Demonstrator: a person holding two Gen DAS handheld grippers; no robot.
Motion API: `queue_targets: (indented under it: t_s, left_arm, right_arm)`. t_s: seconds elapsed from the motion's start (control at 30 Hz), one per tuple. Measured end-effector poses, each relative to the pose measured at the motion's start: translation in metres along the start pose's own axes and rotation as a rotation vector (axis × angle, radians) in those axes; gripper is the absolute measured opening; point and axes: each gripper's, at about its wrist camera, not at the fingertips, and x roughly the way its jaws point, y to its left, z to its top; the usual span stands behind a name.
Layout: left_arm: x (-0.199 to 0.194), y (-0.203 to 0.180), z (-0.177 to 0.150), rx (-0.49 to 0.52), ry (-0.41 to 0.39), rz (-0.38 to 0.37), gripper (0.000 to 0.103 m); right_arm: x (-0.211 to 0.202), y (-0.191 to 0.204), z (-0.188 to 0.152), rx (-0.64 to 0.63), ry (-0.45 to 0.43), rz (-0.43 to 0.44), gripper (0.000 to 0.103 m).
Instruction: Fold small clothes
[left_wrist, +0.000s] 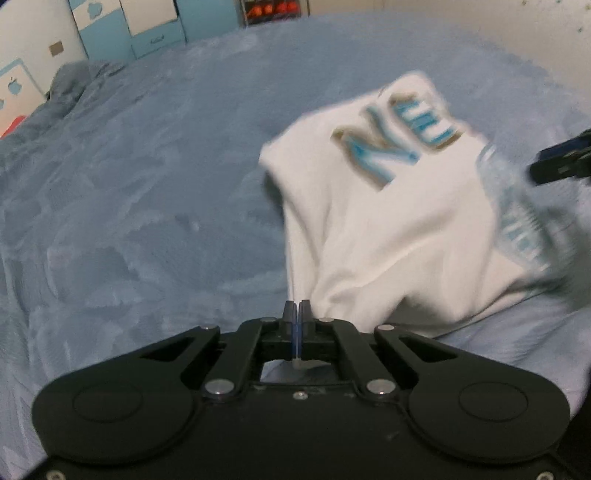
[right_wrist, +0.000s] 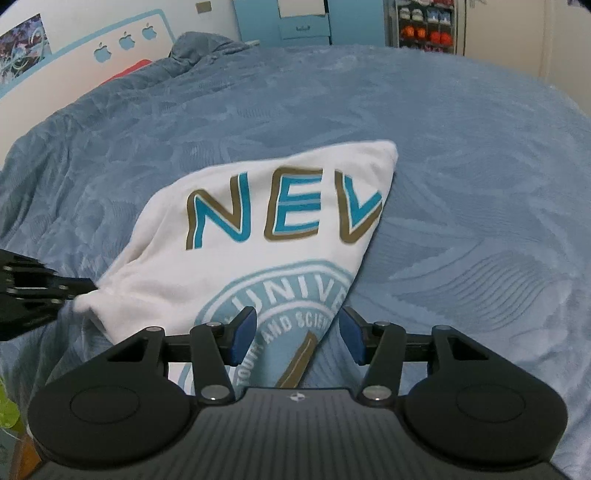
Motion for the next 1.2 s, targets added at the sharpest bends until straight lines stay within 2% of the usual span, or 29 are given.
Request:
queue_targets:
  t_s: [0.1, 0.2, 0.27, 0.3, 0.33, 0.5, 0.7, 0.83, 0.93, 1.03, 1.2]
  left_arm:
    - [0.026, 0.005, -0.006, -0.028, 0.064, 0.051, 0.000]
    - [0.015, 0.007, -0.008, -0.065, 0.036, 0.021, 0.000]
    - [0.005, 0.005, -0.008, -0.059, 0.025, 0.028, 0.008]
    - [0.001, 0.005, -0.008, -0.058, 0.028, 0.040, 0.025]
    - [-0.002, 0.004, -0.008, -0.060, 0.028, 0.055, 0.034]
    - [-0.021, 0.016, -0.005, -0.135, 0.011, 0.025, 0.045]
    - [-0.026, 0.020, -0.003, -0.206, 0.009, -0.091, 0.047]
    - [-0.009, 0.008, -0.002, -0.186, 0.057, -0.108, 0.047]
    - [-0.002, 0.007, -0.001, -0.218, 0.084, -0.122, 0.047]
    - [-0.016, 0.012, 0.001, -0.242, 0.059, -0.160, 0.047]
    - [-0.037, 0.008, 0.009, -0.211, 0.016, -0.228, 0.048]
  right_arm:
    - [0.007, 0.001, -0.004, 0.005, 0.030, 0.007, 0.057]
    - [0.002, 0.008, -0.008, -0.033, 0.017, 0.041, 0.057]
    - [0.000, 0.013, -0.010, -0.063, 0.009, 0.039, 0.057]
    - [-0.001, 0.014, -0.010, -0.066, 0.011, 0.032, 0.057]
    - [-0.001, 0.014, -0.010, -0.063, 0.012, 0.032, 0.057]
    - [-0.004, 0.009, -0.010, -0.030, 0.009, 0.038, 0.057]
    - [-0.004, 0.003, -0.014, -0.024, 0.015, 0.037, 0.057]
    - [0.001, 0.003, -0.015, -0.015, 0.026, 0.037, 0.057]
    - [0.005, 0.003, -0.015, -0.009, 0.034, 0.036, 0.057]
    - [0.006, 0.002, -0.017, -0.011, 0.040, 0.035, 0.057]
    - [0.008, -0.002, -0.018, 0.005, 0.044, 0.035, 0.057]
